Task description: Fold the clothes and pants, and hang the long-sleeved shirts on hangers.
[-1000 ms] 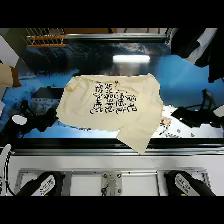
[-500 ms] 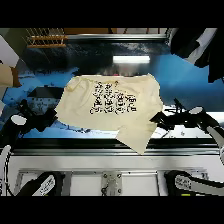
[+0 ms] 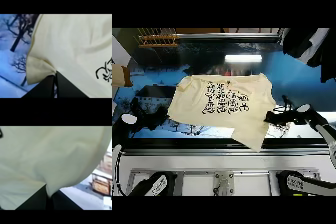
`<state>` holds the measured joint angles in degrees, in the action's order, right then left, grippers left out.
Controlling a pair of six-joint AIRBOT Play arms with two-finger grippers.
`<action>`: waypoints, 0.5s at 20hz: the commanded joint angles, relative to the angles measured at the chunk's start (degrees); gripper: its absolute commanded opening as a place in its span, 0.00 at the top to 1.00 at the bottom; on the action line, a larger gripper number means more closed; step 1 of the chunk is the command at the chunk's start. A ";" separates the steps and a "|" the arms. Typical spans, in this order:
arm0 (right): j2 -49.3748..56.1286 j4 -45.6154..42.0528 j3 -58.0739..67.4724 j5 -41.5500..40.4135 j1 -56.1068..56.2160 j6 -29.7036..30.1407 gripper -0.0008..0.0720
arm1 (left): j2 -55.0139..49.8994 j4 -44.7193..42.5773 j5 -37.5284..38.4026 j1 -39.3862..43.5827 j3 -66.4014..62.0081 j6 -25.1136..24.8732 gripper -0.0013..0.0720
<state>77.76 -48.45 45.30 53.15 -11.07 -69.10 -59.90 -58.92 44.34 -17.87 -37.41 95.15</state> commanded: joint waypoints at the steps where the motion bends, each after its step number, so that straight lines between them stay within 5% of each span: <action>1: -7.48 -2.25 9.44 6.45 -1.81 0.35 0.97 | 4.17 0.04 2.12 0.02 -8.76 -0.90 0.97; 6: -21.97 -2.95 35.63 9.42 -2.54 0.31 0.97 | 18.86 0.04 2.01 0.02 -32.59 -0.90 0.97; 10: -33.07 -2.95 46.38 2.51 -2.54 0.15 0.97 | 29.64 -0.07 0.94 0.02 -44.74 -1.18 0.97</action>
<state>52.29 -51.40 83.59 59.57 -13.54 -68.77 -37.50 -58.96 46.02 -17.85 -73.45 94.19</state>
